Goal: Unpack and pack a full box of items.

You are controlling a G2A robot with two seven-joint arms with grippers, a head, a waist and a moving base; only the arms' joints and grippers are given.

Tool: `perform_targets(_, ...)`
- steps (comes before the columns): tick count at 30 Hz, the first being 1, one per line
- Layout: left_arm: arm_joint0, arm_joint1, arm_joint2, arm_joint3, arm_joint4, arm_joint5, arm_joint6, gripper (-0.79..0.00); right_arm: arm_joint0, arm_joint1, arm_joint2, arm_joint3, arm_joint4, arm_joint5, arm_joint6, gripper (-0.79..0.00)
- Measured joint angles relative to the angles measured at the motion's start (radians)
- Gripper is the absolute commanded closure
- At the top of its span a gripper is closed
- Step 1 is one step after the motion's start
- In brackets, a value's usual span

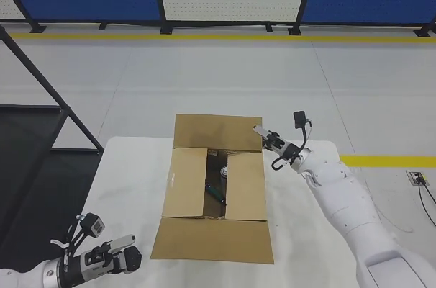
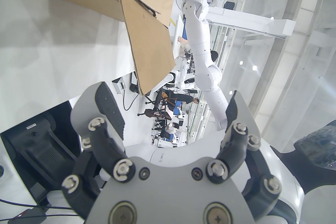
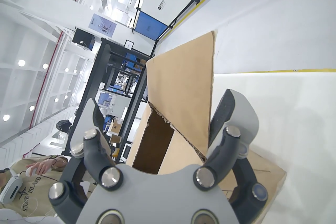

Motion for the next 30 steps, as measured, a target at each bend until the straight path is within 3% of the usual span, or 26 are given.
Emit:
perform_targets(7,0.008,0.005,-0.001,-0.004,-0.019,-0.013,0.012,-0.785,0.013,-0.008,0.014,0.037,0.058,-0.06,0.113,-0.785)
perform_targets(25,-0.002,0.017,0.019,0.006,-0.082,-0.032,0.036,-0.785,-0.013,0.022,0.072,0.034,0.134,-0.179,0.259,-0.785)
perform_targets(30,-0.007,0.022,0.032,0.012,-0.069,-0.031,0.033,-0.785,-0.014,0.026,0.072,0.015,0.124,-0.171,0.279,-0.785)
